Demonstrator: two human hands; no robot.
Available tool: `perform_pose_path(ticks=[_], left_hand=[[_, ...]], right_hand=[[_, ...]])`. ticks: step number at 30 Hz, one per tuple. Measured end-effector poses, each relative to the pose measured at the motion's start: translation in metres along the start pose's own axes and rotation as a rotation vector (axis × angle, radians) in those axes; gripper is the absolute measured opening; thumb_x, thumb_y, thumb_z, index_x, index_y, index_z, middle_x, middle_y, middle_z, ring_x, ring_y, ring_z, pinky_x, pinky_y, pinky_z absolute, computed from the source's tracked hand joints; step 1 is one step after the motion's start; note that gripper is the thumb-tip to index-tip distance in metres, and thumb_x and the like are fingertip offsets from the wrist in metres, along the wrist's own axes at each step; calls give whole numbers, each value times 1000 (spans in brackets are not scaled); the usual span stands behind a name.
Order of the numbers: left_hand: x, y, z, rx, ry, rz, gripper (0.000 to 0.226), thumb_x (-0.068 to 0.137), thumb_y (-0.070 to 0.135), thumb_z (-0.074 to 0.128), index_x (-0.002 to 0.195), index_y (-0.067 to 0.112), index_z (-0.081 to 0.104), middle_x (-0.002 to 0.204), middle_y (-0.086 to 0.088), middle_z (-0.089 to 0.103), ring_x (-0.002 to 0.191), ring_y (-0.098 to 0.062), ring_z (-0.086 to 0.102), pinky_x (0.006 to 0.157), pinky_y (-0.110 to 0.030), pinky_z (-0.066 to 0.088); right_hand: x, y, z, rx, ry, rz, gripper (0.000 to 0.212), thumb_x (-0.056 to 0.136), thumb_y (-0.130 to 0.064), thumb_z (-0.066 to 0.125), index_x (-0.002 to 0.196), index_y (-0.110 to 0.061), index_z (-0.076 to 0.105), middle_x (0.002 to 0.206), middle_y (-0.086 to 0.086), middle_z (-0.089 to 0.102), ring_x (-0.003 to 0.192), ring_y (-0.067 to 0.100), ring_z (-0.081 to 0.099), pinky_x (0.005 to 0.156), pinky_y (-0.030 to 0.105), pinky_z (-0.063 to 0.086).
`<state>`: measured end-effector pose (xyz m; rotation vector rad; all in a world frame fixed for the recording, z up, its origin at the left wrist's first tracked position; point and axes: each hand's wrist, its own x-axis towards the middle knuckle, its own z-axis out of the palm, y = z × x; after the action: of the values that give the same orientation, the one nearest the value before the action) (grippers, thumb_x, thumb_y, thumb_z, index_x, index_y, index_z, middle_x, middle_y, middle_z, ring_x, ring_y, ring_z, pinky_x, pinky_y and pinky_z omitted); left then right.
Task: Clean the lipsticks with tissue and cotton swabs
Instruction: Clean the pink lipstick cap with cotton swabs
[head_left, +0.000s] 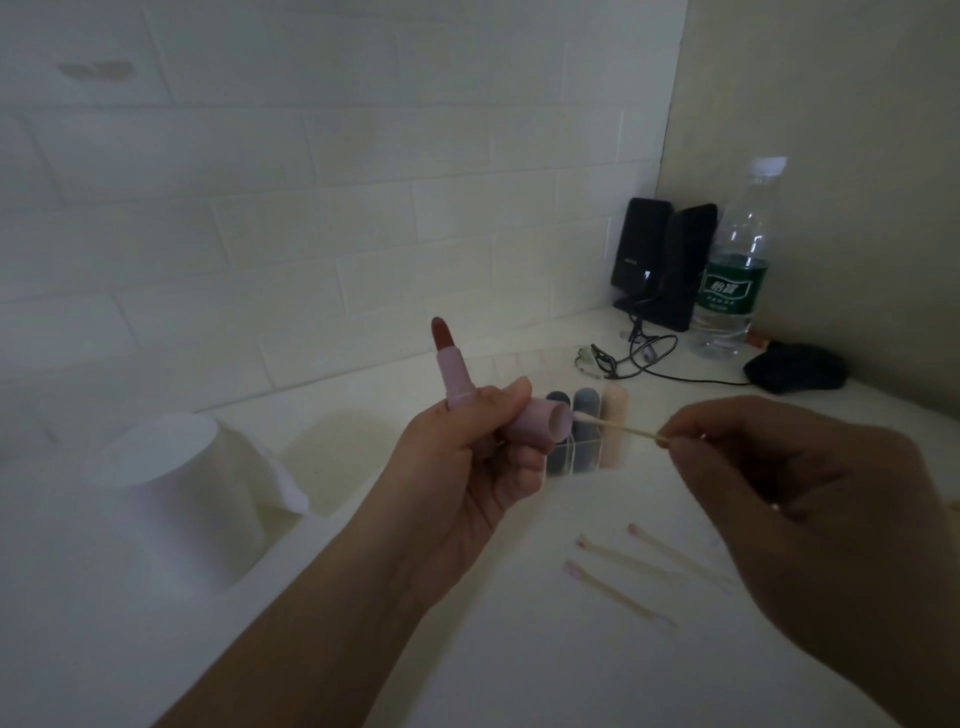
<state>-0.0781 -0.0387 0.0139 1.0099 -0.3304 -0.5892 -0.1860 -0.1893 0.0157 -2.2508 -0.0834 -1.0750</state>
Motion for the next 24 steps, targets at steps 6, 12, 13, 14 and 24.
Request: perform_pose_path(ticks=[6, 12, 13, 14, 24], left_hand=[[3, -3, -3, 32, 24, 77, 24, 73, 18, 65, 87, 2, 54, 69, -14, 63, 46, -10, 53, 42, -17, 49], [6, -4, -6, 33, 9, 158, 24, 77, 12, 70, 86, 3, 50, 79, -24, 58, 50, -15, 57, 47, -21, 51], [5, -3, -6, 27, 3, 161, 22, 76, 10, 69, 82, 4, 49, 80, -24, 58, 51, -16, 57, 47, -21, 52], [5, -3, -6, 23, 2, 159, 20, 73, 9, 66, 79, 7, 47, 77, -22, 58, 51, -16, 57, 48, -22, 52], [5, -5, -7, 88, -11, 158, 20, 71, 12, 63, 82, 8, 47, 79, -18, 65, 54, -16, 59, 51, -23, 55]], right_hand=[[-2, 5, 4, -97, -74, -47, 12, 80, -22, 63, 78, -32, 69, 49, -8, 55, 42, 7, 51, 42, 4, 33], [-2, 4, 1, 77, -93, 23, 15, 79, -24, 60, 72, -35, 68, 52, -7, 59, 39, 12, 50, 38, 7, 34], [0, 5, 0, 100, -58, 46, 15, 79, -25, 60, 73, -36, 68, 54, -7, 61, 40, 14, 52, 36, 10, 36], [1, 6, 0, 78, -29, 49, 14, 80, -26, 61, 73, -37, 67, 57, -7, 62, 42, 14, 53, 36, 11, 37], [19, 40, -15, -330, -158, 239, 18, 85, -30, 60, 73, -43, 59, 64, -19, 65, 56, 1, 58, 50, 15, 38]])
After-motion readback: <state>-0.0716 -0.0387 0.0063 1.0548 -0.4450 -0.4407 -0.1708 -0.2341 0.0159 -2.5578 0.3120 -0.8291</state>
